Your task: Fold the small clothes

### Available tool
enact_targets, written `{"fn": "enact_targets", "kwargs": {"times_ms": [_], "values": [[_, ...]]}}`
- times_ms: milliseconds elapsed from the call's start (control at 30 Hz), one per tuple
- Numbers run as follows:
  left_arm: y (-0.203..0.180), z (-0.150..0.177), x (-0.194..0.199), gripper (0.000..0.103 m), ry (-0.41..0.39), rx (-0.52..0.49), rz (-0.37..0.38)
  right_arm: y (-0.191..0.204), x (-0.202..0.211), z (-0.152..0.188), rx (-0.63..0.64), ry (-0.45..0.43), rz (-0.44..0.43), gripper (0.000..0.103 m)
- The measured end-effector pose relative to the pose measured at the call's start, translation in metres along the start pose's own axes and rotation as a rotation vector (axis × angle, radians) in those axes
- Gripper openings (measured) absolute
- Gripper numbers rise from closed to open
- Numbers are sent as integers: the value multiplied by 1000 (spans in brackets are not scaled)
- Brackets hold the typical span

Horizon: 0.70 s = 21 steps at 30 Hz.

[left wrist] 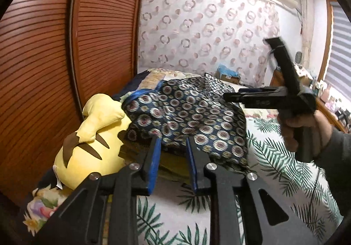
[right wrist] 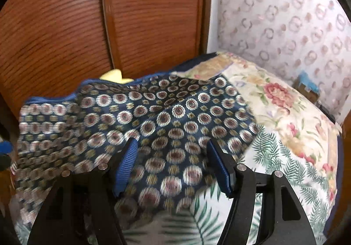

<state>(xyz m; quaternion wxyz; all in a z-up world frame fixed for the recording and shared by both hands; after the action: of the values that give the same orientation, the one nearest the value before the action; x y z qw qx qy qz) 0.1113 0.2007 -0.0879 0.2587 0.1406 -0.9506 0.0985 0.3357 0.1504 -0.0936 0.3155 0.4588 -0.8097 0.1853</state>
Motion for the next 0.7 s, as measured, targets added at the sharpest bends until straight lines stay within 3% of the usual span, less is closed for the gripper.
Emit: {"fn": "enact_targets", "kwargs": {"times_ms": [200, 367, 700], "values": [[-34, 6, 10, 21, 21, -71, 39, 0, 64, 28, -52, -68, 1, 67], [-64, 8, 19, 21, 18, -129, 83, -3, 116, 62, -83, -101, 60, 68], [-116, 9, 31, 23, 13, -169, 193, -7, 201, 127, -192, -163, 193, 90]]}}
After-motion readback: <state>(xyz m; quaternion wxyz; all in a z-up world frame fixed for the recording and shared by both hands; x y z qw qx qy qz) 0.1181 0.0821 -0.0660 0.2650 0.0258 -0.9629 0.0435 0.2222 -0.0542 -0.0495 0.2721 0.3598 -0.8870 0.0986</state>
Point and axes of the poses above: each gripper's, at about its wrist camera, not at the fingertips, and x roughly against the way its jaws point, y to its left, z to its underside, the point moved 4 cm from there along -x, roughly the way its jaws point, and after that the axes turned 1 degree about -x, right-handed, at the moved point
